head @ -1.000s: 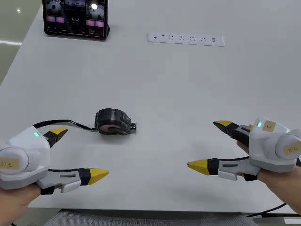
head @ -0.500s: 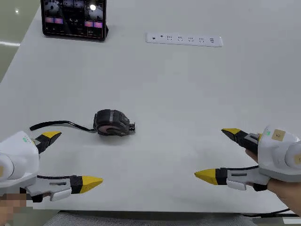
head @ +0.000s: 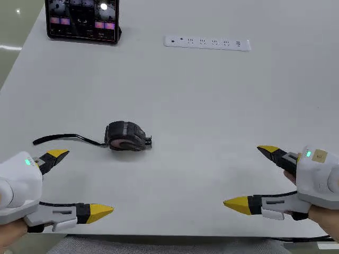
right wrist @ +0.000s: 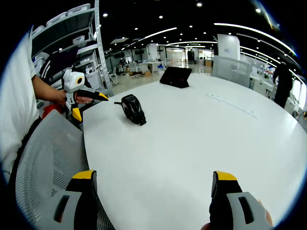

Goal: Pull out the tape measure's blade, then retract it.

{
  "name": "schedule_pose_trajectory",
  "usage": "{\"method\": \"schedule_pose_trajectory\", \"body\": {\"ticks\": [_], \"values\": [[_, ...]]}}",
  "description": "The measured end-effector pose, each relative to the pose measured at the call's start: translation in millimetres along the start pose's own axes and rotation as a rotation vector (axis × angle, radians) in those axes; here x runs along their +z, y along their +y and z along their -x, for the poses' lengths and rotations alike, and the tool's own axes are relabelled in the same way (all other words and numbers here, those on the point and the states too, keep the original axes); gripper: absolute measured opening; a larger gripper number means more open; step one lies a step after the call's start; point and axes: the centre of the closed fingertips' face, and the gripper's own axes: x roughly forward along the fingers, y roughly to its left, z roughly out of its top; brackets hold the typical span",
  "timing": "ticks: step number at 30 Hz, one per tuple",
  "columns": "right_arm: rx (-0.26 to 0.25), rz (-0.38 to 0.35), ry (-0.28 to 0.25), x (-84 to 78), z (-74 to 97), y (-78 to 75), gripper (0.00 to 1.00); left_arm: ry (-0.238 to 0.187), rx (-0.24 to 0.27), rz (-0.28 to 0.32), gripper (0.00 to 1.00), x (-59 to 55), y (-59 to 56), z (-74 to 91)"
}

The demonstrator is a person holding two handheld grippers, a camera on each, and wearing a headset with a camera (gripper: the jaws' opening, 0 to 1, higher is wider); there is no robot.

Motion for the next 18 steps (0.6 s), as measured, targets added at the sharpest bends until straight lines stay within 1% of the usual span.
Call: {"method": "schedule_pose_trajectory", "body": {"ticks": [2, 4, 6, 13, 15, 16, 17, 18], "values": [[0.002, 0.009, 0.008, -1.5, 0.7, 0.9, 0.99, 0.003, -0.001, -0.009, 0.99, -0.7, -0.2, 1.1], [0.004, 0.013, 0.016, -2.9, 1.5, 2.2, 0.99, -0.002, -0.010, -0.001, 0.99, -0.2, -1.5, 2.3], [0.004, 0.017, 0.021, -3.9, 2.9, 2.4, 0.99, 0.001, -0.011, -0.007, 0.99, -0.8, -1.8, 2.9], [0.003, 0.017, 0.027, -7.7, 7.6, 4.3, 0.99, 0.002, -0.024, -0.001, 0.99, -1.9, -3.9, 3.7], [0.006, 0.013, 0.030, -9.3, 8.3, 5.3, 0.99, 0.007, -0.021, -0.008, 0.99, -2.7, -3.6, 3.8], [0.007, 0.011, 0.031, -9.9, 8.5, 5.7, 0.99, 0.007, -0.006, -0.027, 0.99, -2.3, -1.4, 4.2], [0.007, 0.010, 0.032, -10.2, 8.6, 6.1, 0.99, 0.010, -0.001, -0.032, 0.99, -2.7, -1.1, 4.6], [0.007, 0.010, 0.033, -10.5, 8.7, 6.3, 0.99, 0.009, -0.009, -0.031, 0.99, -2.4, -2.3, 4.5]]}}
